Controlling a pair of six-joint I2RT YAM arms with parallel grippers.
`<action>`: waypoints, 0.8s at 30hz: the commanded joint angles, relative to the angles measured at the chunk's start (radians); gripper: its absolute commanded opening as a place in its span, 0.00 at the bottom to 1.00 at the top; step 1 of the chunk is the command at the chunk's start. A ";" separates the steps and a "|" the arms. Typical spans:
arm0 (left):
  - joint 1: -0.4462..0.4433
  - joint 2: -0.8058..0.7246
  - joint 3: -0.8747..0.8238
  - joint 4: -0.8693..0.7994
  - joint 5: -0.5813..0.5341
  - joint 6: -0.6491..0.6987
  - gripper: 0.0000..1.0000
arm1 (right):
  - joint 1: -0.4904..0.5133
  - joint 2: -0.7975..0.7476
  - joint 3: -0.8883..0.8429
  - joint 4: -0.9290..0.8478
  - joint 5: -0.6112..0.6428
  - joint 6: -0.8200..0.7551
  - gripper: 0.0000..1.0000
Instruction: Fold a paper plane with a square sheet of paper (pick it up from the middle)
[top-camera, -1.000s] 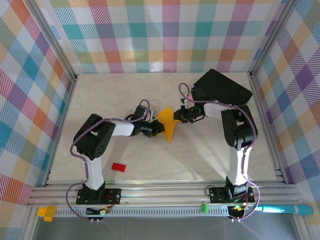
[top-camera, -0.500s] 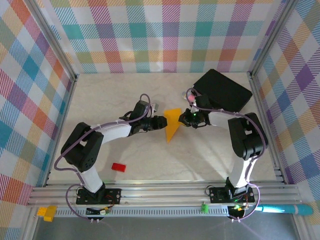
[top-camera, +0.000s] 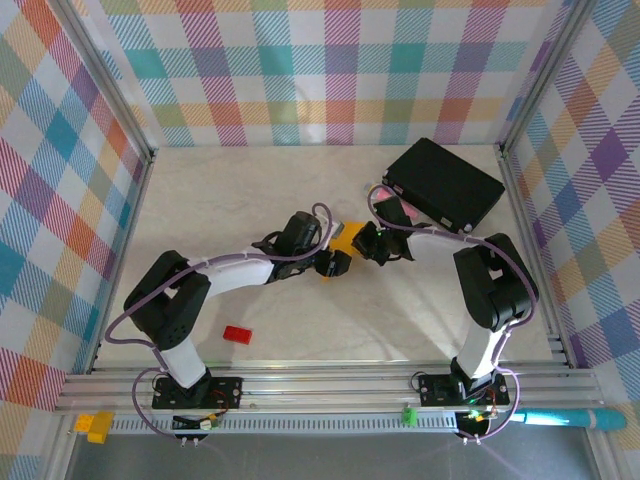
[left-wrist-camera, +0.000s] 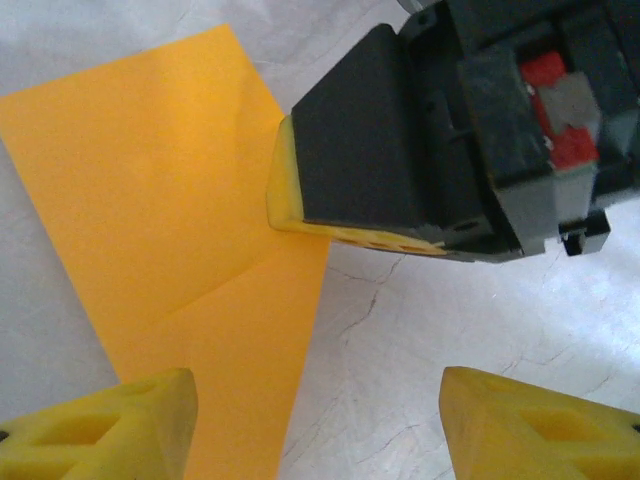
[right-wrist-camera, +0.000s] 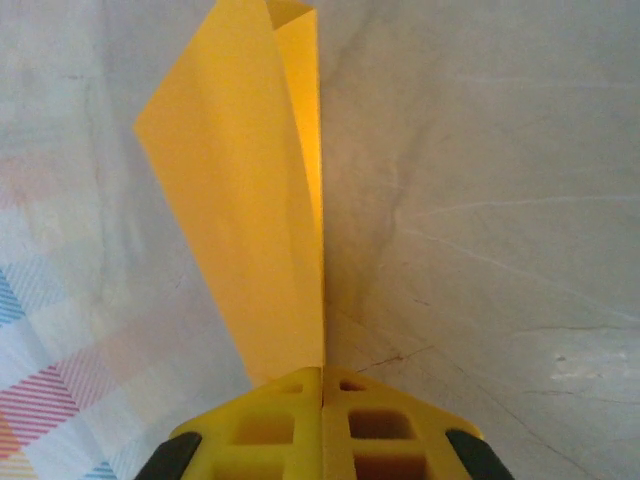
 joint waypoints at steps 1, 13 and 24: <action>-0.012 0.036 -0.007 0.008 -0.035 0.148 0.65 | -0.001 -0.035 0.005 -0.041 0.027 0.068 0.03; -0.038 0.092 0.004 0.014 -0.088 0.283 0.54 | -0.002 -0.039 0.038 -0.061 -0.014 0.112 0.05; -0.047 0.117 -0.021 0.066 -0.110 0.289 0.45 | -0.001 -0.038 0.058 -0.078 -0.043 0.118 0.08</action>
